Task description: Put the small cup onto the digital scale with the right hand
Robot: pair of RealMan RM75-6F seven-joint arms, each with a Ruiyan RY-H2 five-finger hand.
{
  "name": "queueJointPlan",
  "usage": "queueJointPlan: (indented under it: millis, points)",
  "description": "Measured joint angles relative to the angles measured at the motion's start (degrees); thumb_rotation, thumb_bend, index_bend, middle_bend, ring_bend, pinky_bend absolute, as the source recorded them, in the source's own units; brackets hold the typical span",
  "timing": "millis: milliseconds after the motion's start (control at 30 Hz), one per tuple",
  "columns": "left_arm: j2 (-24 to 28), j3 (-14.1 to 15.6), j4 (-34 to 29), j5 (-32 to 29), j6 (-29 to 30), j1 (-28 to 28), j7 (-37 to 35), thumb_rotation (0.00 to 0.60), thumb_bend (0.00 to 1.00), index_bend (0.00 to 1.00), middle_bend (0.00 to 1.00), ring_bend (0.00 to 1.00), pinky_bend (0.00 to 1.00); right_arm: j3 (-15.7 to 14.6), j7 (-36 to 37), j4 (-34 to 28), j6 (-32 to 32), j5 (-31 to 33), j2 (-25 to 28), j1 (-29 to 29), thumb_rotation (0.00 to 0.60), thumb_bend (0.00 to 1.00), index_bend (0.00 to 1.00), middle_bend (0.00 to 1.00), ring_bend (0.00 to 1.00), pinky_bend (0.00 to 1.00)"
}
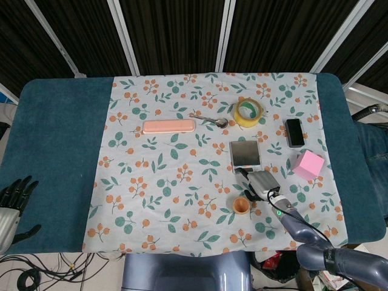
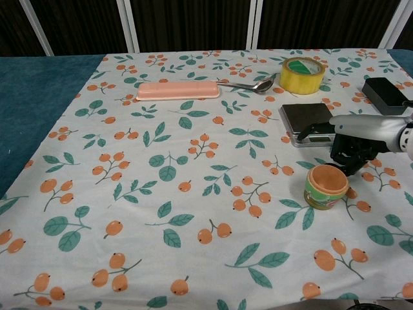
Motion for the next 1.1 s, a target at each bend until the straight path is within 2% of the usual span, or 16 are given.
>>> queueJointPlan:
  millis: [233,467,600,767,833,900,967,1033,1100]
  points:
    - [0.0,0.0,0.1,0.0,0.0,0.0,0.0,0.6,0.13,0.02,0.0,0.0,0.14,-0.3,0.0,0.0,-0.2,-0.2,0.0,-0.1,0.6,0.44,0.23,0.88,0.96,1.0]
    - [0.0,0.0,0.0,0.0,0.0,0.0,0.0,0.6,0.13,0.02,0.0,0.0,0.14,-0.4,-0.2,0.3,-0.3,0.1,-0.1,0.0,0.6,0.44,0.25,0.88,0.96,1.0]
    - [0.0,0.0,0.0,0.1,0.0,0.0,0.0,0.6,0.13,0.02,0.0,0.0,0.14,0.0,0.0,-0.1,0.4,-0.1,0.1,-0.1,0.6,0.44,0.23,0.88,0.96,1.0]
    - [0.0,0.1,0.0,0.1,0.1,0.0,0.0,0.6,0.13,0.02,0.0,0.0,0.14,1.0,0.9,-0.9,2.2,-0.6,0.6,-0.5,0.6,0.43,0.16,0.86,0.95,1.0]
    - [0.0,0.1,0.1,0.2,0.1,0.0,0.0,0.6,0.13,0.02,0.0,0.0,0.14,1.6,1.8,-1.4,3.4,-1.0,0.9,-0.9,0.6,0.37,0.13,0.79,0.91,0.97]
    - [0.0,0.1,0.1,0.2,0.1,0.0,0.0,0.6,0.13,0.02,0.0,0.0,0.14,2.2,3.1,-1.8,5.1,-1.8,1.2,-1.6,0.6,0.31,0.12,0.68,0.82,0.91]
    - [0.0,0.1,0.1,0.2,0.1,0.0,0.0,0.6,0.13,0.02,0.0,0.0,0.14,2.7,4.6,-2.1,6.8,-2.8,1.6,-2.2,0.6,0.26,0.11,0.54,0.7,0.79]
    - [0.0,0.1,0.0,0.2,0.1,0.0,0.0,0.6,0.13,0.02,0.0,0.0,0.14,3.2,6.4,-2.8,8.6,-4.3,2.4,-3.2,0.6,0.2,0.1,0.37,0.53,0.58]
    - [0.0,0.1,0.0,0.2,0.1,0.0,0.1,0.6,0.13,0.02,0.0,0.0,0.14,3.3,7.9,-3.7,9.8,-5.8,3.6,-4.1,0.6,0.17,0.1,0.26,0.41,0.44]
